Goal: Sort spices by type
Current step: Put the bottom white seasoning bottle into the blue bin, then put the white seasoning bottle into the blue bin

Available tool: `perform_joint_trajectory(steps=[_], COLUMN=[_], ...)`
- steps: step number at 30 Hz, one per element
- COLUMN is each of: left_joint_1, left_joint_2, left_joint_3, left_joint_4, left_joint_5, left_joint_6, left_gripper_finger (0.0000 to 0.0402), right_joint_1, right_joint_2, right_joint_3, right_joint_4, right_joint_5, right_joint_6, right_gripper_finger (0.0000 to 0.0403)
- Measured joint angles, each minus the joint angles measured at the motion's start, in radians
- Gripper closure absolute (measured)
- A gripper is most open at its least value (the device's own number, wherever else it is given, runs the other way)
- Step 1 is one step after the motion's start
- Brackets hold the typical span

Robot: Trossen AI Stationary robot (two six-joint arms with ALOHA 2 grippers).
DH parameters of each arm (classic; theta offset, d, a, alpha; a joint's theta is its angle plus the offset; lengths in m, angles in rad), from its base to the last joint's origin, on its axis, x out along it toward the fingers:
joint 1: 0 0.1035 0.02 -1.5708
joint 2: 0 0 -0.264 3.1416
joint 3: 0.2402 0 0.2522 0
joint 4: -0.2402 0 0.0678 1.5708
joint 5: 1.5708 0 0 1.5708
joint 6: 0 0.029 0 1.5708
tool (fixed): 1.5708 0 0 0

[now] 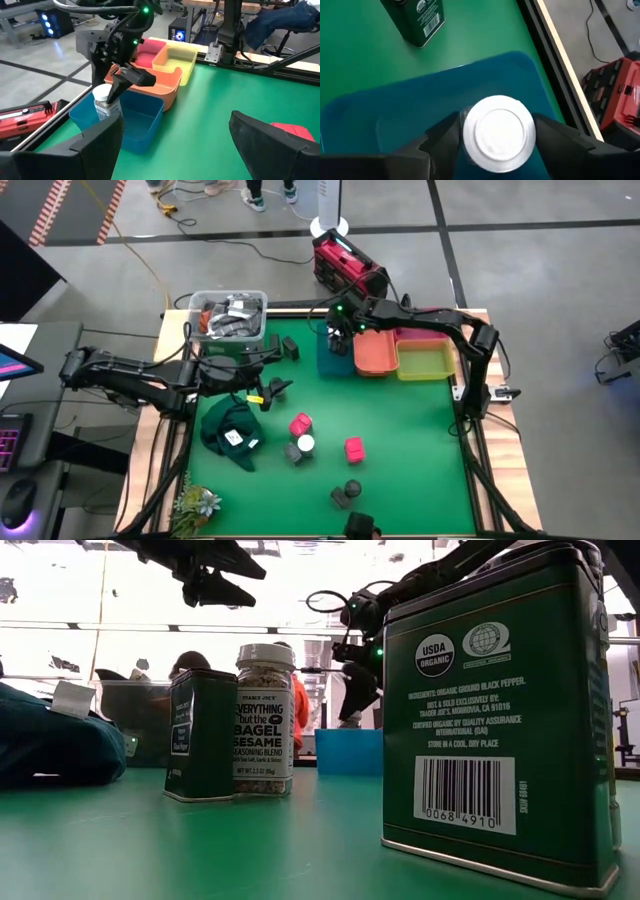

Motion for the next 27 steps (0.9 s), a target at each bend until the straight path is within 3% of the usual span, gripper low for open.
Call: perform_joint_trajectory(steps=[13, 20, 23, 27], left_joint_1=[0.000, -0.010, -0.042, -0.079], left_joint_2=[0.000, -0.002, -0.017, -0.051], left_joint_3=[0.000, 0.000, 0.000, 0.000], left_joint_4=[-0.018, -0.026, -0.041, -0.075], left_joint_5=[0.000, -0.009, -0.069, -0.152], left_joint_6=[-0.001, 0.004, 0.015, 0.017], left_gripper_finger=[0.0054, 0.0054, 0.0054, 0.0054], right_joint_1=[0.083, 0.304, 0.418, 0.581], right_joint_2=[-0.011, -0.026, -0.035, -0.035], right_joint_3=[0.297, 0.280, 0.268, 0.260], right_joint_4=[-0.353, -0.391, -0.397, -0.387], right_joint_5=[0.009, 0.010, 0.011, 0.090], right_joint_6=[-0.014, -0.028, -0.024, -0.016], right_gripper_finger=[0.0132, 0.0132, 0.0132, 0.0132])
